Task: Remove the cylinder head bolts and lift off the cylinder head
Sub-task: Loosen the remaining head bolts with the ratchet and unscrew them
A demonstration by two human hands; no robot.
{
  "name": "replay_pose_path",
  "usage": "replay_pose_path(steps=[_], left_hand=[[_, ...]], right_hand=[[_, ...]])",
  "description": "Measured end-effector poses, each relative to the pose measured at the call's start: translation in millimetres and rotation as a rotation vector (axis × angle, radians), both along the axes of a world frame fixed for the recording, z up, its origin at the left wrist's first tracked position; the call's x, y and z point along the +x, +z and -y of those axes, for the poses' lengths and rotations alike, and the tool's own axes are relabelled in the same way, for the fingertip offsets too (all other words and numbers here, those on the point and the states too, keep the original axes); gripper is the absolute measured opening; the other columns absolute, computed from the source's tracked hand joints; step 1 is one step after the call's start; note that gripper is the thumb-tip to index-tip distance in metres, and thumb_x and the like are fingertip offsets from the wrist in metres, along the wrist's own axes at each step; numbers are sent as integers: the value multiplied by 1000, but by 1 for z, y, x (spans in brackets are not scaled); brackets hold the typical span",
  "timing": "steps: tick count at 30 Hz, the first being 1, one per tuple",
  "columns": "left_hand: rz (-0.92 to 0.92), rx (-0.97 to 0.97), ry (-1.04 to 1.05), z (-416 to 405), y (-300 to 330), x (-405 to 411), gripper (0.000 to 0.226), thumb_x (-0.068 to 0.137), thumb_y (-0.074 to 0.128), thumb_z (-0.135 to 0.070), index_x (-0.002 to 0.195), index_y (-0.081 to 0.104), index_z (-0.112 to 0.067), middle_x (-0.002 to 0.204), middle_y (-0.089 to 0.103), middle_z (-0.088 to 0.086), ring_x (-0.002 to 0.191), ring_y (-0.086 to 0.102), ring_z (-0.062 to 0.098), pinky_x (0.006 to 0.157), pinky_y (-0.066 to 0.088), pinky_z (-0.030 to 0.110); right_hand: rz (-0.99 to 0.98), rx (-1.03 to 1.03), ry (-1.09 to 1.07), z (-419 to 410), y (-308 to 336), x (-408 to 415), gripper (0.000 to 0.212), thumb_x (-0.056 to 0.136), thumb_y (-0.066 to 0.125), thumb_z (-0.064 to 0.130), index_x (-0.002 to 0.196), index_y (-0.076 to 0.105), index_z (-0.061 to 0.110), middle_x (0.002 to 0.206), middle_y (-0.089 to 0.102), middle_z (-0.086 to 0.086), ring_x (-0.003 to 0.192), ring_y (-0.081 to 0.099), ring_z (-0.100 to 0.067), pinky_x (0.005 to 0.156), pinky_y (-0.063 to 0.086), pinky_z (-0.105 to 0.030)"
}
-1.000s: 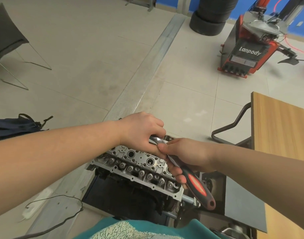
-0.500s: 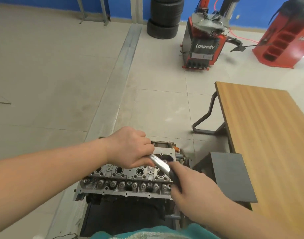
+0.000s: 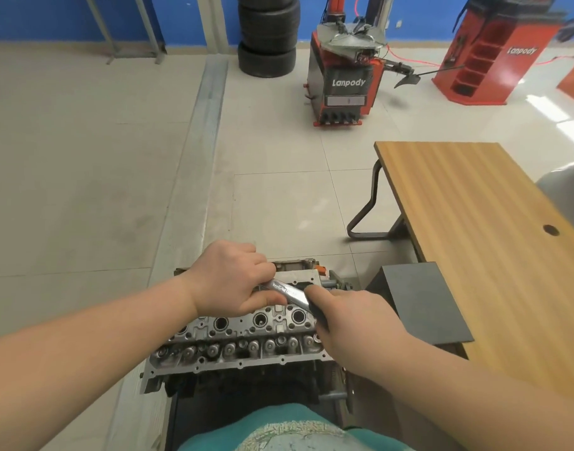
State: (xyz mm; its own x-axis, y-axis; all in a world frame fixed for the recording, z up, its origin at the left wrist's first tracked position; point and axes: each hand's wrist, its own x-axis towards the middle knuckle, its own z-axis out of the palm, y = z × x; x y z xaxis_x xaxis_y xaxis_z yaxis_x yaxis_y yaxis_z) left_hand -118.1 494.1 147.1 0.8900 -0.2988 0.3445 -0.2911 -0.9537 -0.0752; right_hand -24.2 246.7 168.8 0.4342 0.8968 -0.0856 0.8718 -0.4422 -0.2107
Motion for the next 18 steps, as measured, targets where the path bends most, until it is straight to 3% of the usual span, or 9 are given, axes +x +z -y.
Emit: replay_pose_path(steps=[5,11,18], left_hand=[[-10,-1,36,4,2,-1,61,103,36,-73,71,62,-27,63,58,-14,57,54,13,46,36,25],[-1,6,71,6,1,-1,63,102,36,-73,72,63,-25,64,60,-11,58,56,16,48,37,26],[42,10,100,9,-1,-2,61,99,42,-71,70,64,-22,64,61,-8,59,58,19,52,32,26]], right_hand=[[-30,-5,26,0,2,3,14,102,51,29,114,44,32,75,49,9,55,42,-9,47,26,-26],[-22,2,76,0,0,9,26,98,52,27,123,45,30,85,56,8,64,46,-19,51,30,-29],[-40,11,110,0,-5,16,31,99,53,27,127,41,33,82,52,9,57,38,-5,48,22,-24]])
